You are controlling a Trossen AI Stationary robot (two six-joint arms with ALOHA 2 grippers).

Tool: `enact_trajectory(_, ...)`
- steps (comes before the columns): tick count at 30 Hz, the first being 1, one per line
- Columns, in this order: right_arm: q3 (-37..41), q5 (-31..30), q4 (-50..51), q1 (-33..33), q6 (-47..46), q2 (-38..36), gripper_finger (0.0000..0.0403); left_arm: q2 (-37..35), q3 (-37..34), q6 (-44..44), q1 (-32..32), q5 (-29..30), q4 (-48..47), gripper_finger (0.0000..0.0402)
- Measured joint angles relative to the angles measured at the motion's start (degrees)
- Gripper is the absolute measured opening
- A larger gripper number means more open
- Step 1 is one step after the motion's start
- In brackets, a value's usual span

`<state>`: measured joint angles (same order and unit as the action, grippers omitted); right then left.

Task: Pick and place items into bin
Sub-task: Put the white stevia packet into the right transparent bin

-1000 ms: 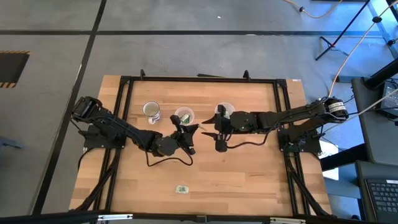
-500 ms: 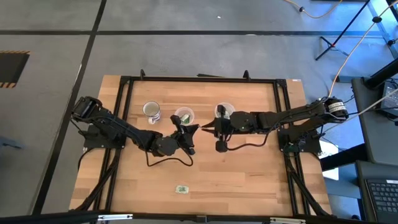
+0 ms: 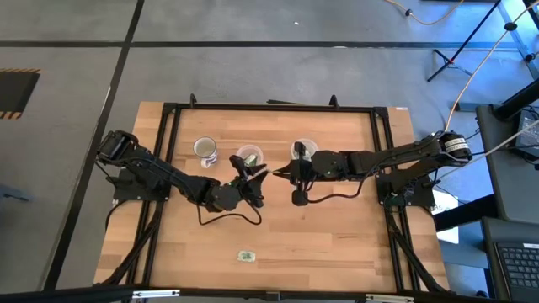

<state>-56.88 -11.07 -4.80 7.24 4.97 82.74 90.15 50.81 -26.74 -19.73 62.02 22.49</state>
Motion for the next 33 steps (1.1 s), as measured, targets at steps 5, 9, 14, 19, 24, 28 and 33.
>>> enact_trajectory(5, 0.0, 0.0, 1.2, 0.0, -0.2, 0.0, 0.0008, 0.0, 0.0, 0.0, -0.7, 10.8, -1.2, 0.0130)
enact_trajectory(9, 0.0, -0.7, 4.5, -0.8, -2.5, -0.4, 0.0008, 0.0, 0.0, 2.9, -1.9, 12.2, -4.0, 0.0143)
enact_trajectory(14, 0.0, -1.4, 15.0, -5.5, -8.5, -3.8, 0.0008, -0.7, 0.0, 11.5, -2.4, 3.5, -10.3, 0.0141)
enact_trajectory(19, 0.0, 1.3, 25.3, -12.3, -13.3, -5.8, 0.0008, -3.2, 0.0, 23.7, -0.4, -15.6, -19.5, 0.0131)
enact_trajectory(24, 0.0, 6.0, 30.3, -18.4, -13.5, -4.4, 0.0008, -3.4, 0.0, 29.2, 1.1, -32.4, -23.3, 0.0123)
enact_trajectory(28, 0.0, 13.5, 30.9, -22.7, -13.4, -2.6, 0.0008, -3.4, 0.0, 32.6, 1.9, -48.6, -24.7, 0.0119)
enact_trajectory(33, 0.0, 17.2, 30.9, -25.7, -12.3, -0.1, 0.0008, -3.4, 0.0, 35.1, 1.5, -55.6, -24.7, 0.0111)
